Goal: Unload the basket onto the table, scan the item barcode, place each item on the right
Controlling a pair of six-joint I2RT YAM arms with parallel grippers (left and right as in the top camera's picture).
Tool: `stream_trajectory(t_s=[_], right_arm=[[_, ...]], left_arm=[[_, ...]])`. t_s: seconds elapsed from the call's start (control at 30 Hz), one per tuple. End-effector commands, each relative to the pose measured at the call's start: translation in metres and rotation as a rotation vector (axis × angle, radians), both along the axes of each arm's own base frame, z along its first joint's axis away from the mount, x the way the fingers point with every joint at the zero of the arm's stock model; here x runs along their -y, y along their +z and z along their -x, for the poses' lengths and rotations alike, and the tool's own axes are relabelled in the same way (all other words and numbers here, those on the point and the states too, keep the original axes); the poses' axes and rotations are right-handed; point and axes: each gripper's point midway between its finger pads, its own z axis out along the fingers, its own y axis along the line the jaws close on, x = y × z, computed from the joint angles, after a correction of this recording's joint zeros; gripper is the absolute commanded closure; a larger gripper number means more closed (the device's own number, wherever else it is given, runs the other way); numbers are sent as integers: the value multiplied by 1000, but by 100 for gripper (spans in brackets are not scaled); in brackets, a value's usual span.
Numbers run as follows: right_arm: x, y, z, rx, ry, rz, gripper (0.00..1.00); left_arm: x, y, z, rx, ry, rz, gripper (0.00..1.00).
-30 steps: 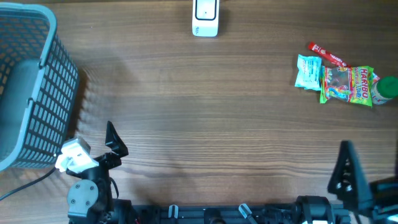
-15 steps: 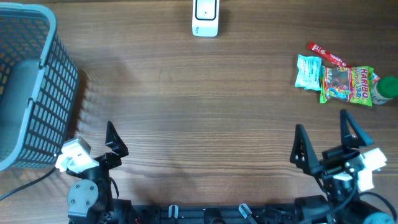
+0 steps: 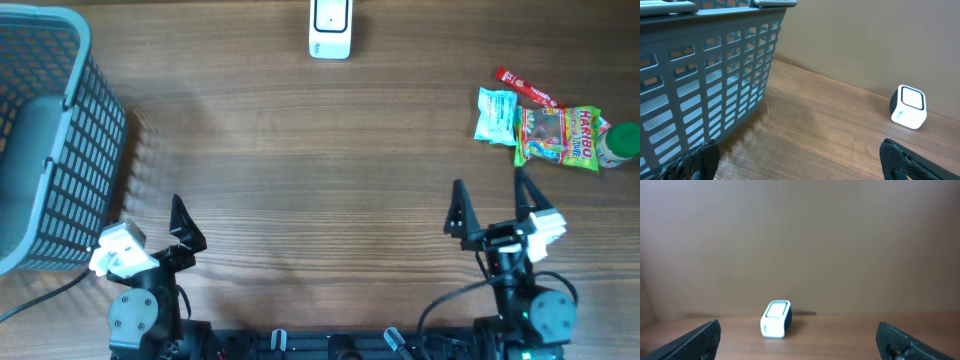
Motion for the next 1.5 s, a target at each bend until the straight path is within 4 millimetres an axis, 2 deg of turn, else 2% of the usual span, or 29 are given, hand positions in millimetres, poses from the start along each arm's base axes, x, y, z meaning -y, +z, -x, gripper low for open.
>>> stream_trajectory(t_s=[0.0, 0.23, 0.37, 0.47, 1.47], right_arm=[[4, -23, -5, -37, -27, 1, 0], [7, -41, -9, -110, -51, 22, 0], [7, -72, -11, -234, -51, 44, 0], [3, -72, -10, -219, -36, 117, 0], [2, -72, -10, -218, -29, 117, 0]], left_arm=[[1, -1, 0, 6, -5, 6, 0], [1, -1, 0, 6, -5, 6, 0], [1, -1, 0, 6, -5, 6, 0], [1, -1, 0, 6, -5, 6, 0], [1, -1, 0, 6, -5, 6, 0]])
